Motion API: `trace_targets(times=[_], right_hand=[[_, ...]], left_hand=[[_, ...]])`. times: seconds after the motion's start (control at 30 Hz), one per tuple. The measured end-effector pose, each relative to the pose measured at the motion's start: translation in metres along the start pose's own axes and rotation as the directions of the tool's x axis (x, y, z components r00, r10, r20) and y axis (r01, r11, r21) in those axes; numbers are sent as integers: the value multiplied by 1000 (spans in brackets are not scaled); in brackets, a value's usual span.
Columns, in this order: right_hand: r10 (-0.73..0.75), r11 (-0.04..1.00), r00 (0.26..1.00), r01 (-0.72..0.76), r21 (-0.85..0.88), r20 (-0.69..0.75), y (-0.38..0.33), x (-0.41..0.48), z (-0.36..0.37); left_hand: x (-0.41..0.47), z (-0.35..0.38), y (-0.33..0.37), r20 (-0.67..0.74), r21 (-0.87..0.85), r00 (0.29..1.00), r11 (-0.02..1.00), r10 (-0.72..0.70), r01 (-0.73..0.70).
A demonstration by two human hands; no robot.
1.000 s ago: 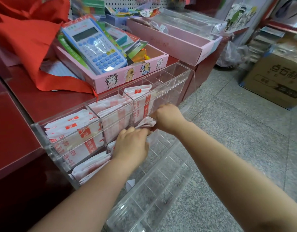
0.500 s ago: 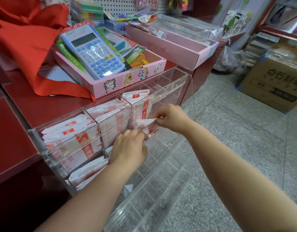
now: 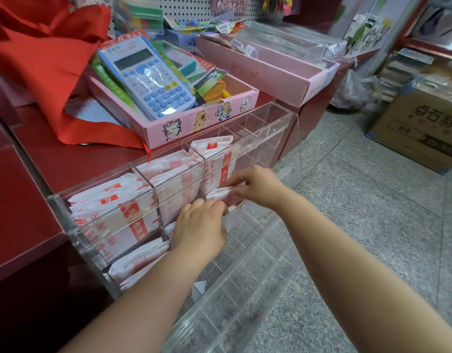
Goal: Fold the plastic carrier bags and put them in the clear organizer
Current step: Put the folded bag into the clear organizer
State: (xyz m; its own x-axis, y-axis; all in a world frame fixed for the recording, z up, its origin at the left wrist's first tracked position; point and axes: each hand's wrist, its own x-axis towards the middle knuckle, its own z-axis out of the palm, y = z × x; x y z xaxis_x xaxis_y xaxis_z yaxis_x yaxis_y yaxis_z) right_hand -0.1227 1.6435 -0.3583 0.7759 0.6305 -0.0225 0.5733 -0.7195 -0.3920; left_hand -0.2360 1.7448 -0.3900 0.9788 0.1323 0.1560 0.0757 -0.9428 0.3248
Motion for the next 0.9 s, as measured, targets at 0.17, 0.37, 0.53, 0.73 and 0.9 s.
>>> trace_targets(times=[0.17,0.37,0.53,0.73,0.9], right_hand=[[-2,999,999,0,-46,-46,3,-2,-1],[2,998,990,-12,-70,-138,0,-4,10],[-24,989,998,31,-144,52,-14,-18,-2],[-6,940,987,60,-337,160,-35,-4,-6],[23,932,973,63,-357,231,-34,-4,-13]], left_hand=[[-1,-1,-1,-9,-25,1000,1000,0,-1],[-4,-7,-2,-20,-160,1000,987,1,-4],[-27,-30,-5,-69,-334,995,942,-73,47],[-65,-46,-21,-161,-417,979,908,-127,49],[-80,-57,-27,-233,-480,967,877,-102,-24]])
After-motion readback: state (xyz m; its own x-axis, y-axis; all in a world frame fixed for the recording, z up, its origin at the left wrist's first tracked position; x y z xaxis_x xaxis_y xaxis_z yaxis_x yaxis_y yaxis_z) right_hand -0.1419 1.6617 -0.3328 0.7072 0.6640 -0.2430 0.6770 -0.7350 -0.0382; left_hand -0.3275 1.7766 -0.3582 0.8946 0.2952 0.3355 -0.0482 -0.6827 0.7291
